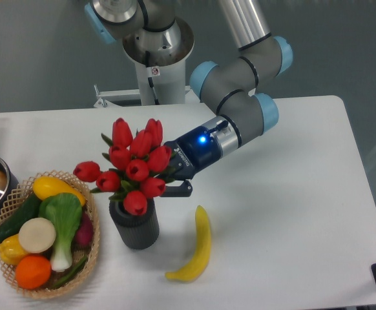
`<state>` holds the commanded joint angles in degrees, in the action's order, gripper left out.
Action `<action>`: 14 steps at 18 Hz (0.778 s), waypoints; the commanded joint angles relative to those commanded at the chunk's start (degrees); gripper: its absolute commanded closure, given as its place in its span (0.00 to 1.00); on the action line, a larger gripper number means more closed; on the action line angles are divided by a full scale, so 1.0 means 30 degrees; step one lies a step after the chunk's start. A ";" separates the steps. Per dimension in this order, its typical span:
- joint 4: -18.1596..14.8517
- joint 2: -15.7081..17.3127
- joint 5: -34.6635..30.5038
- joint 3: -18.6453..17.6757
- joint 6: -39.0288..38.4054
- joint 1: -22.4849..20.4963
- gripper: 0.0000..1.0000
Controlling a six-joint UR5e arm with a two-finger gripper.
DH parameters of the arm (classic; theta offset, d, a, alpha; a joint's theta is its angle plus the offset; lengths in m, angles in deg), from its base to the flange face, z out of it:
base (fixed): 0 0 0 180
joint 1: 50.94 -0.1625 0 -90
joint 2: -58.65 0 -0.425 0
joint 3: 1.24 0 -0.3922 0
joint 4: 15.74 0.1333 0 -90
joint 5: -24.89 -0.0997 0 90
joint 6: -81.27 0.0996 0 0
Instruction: Insert the flowers into the vase
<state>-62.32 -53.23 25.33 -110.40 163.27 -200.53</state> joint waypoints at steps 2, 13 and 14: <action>0.0029 -0.0204 -0.0030 -0.0146 0.0058 -0.0029 0.72; 0.0146 -0.1172 -0.0059 -0.0791 0.2285 -0.0058 0.67; 0.0146 -0.1172 -0.0059 -0.0791 0.2285 -0.0058 0.64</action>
<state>-61.89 -56.75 25.16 -112.77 170.12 -200.71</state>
